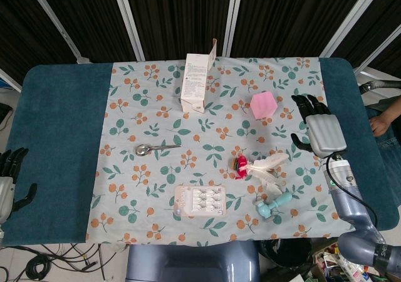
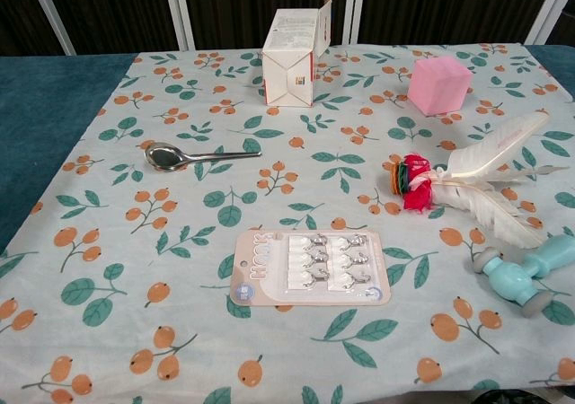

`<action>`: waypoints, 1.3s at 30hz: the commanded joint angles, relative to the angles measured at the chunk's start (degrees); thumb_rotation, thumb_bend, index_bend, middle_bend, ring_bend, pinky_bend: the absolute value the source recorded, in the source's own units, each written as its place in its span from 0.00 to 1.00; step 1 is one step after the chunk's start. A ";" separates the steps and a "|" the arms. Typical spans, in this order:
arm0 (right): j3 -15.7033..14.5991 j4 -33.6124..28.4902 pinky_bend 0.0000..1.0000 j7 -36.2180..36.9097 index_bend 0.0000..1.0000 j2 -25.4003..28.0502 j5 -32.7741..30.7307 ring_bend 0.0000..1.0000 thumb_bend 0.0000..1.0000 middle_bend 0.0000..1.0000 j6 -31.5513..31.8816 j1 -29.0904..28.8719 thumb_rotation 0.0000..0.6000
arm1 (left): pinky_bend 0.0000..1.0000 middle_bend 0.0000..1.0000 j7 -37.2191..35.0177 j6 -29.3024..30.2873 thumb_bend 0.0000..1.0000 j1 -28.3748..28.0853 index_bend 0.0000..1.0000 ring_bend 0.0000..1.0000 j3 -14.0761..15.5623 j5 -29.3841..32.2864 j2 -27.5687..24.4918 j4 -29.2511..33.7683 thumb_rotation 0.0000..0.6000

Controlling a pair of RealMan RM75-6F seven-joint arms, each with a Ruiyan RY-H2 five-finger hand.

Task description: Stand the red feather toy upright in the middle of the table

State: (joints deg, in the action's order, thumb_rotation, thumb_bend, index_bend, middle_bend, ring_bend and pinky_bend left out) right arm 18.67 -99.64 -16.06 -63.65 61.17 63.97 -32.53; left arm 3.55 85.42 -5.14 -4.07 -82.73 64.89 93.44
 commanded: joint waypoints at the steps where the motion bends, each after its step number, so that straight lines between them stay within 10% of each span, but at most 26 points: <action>1: -0.11 -0.14 0.14 -0.06 0.00 -0.02 0.11 0.04 0.27 0.06 0.19 0.00 1.00 | 0.00 0.07 -0.03 0.01 0.39 0.00 0.05 0.00 -0.02 0.03 -0.01 0.01 1.00; 19: -1.72 -2.45 0.14 -0.04 0.00 0.22 1.45 0.04 0.27 0.06 2.34 1.06 1.00 | 0.00 0.07 -0.05 0.00 0.39 0.02 0.05 0.00 0.02 -0.03 -0.03 0.00 1.00; 39: -15.75 2.16 0.14 4.55 0.34 -11.27 22.68 0.04 0.27 0.06 17.96 12.97 1.00 | 0.00 0.07 0.22 -0.03 0.39 0.05 0.05 0.00 0.00 0.15 -0.01 0.10 1.00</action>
State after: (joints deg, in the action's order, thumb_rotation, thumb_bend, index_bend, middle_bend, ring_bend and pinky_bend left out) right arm 4.42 -99.49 -12.18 -72.85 81.73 80.05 -20.95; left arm 3.78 85.39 -5.09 -4.06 -82.59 64.88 93.54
